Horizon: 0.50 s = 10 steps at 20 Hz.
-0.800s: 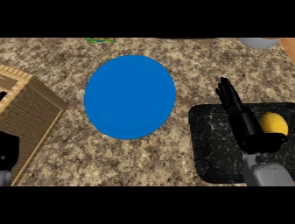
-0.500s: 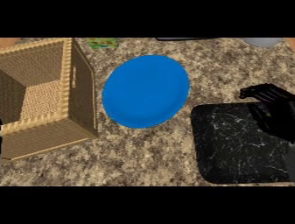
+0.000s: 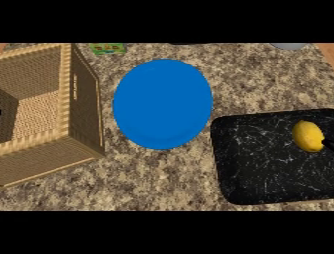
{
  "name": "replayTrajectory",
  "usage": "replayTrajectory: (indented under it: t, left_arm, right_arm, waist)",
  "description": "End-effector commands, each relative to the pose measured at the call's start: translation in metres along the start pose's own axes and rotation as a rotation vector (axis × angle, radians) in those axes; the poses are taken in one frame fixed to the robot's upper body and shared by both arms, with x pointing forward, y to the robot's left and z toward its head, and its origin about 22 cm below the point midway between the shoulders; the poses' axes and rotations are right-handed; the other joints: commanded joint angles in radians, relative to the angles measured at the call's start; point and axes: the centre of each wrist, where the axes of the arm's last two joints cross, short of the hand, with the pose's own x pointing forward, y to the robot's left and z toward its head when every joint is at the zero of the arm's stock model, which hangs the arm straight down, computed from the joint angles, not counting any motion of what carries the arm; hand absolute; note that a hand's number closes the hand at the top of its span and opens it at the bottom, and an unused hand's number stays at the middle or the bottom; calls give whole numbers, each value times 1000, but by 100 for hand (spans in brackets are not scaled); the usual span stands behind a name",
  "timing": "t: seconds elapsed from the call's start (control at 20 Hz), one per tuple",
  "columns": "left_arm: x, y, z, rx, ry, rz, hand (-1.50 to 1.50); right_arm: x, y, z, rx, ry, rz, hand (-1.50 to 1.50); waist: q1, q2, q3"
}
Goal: Pick the lemon from the tray and place it in the plate
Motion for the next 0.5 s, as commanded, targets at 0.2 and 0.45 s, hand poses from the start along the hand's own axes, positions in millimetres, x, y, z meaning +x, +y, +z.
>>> replayTrajectory:
  t: [0.2,0.45]
  left_arm:
    - [-39,-31,-2,-136,171,51,0]
    - [-46,-34,-9,-152,175,46,0]
  right_arm:
    - [-5,-52,32,178,51,187,-150]
    - [10,-64,15,230,71,288,-150]
  waist:
    - [-2,33,-33]
    - [4,29,-37]
